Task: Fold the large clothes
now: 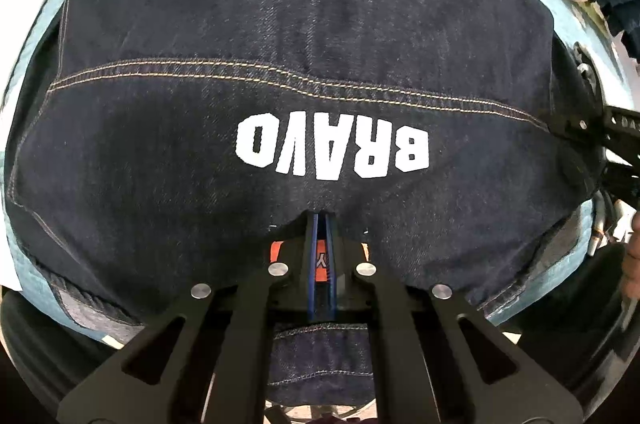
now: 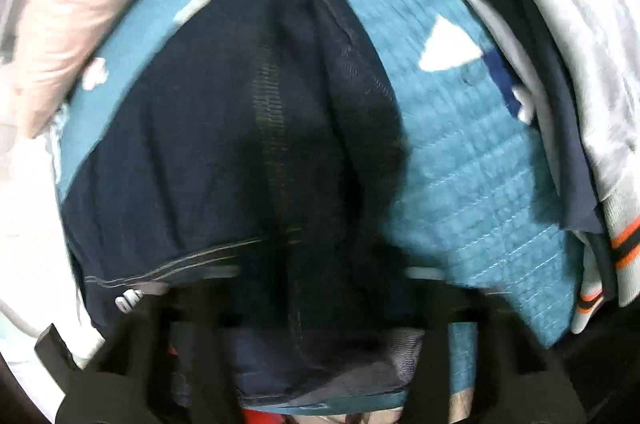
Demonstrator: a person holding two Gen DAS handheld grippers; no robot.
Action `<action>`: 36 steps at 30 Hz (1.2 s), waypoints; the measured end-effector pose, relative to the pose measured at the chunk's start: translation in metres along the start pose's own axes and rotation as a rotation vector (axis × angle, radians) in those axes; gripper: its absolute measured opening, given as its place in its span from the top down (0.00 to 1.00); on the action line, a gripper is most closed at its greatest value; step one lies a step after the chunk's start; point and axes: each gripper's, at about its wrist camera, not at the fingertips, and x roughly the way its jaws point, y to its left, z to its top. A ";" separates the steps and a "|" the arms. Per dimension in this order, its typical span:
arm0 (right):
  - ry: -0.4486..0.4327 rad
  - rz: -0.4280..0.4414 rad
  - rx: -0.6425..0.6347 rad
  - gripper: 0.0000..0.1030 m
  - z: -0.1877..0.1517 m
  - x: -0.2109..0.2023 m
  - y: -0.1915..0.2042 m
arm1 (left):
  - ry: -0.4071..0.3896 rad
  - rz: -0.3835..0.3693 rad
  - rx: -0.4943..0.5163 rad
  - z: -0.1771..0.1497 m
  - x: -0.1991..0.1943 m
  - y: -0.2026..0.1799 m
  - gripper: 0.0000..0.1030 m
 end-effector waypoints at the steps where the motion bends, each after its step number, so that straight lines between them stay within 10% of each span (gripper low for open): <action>1: -0.006 -0.009 -0.004 0.80 -0.001 -0.003 0.004 | -0.001 0.003 0.006 0.000 0.000 0.000 0.97; 21: -0.097 0.270 -0.323 0.85 -0.064 -0.125 0.194 | -0.102 -0.027 0.026 -0.020 -0.034 0.018 0.95; 36: 0.085 0.242 -0.541 0.94 -0.128 -0.026 0.370 | -0.185 0.058 -0.357 -0.089 -0.109 0.206 0.92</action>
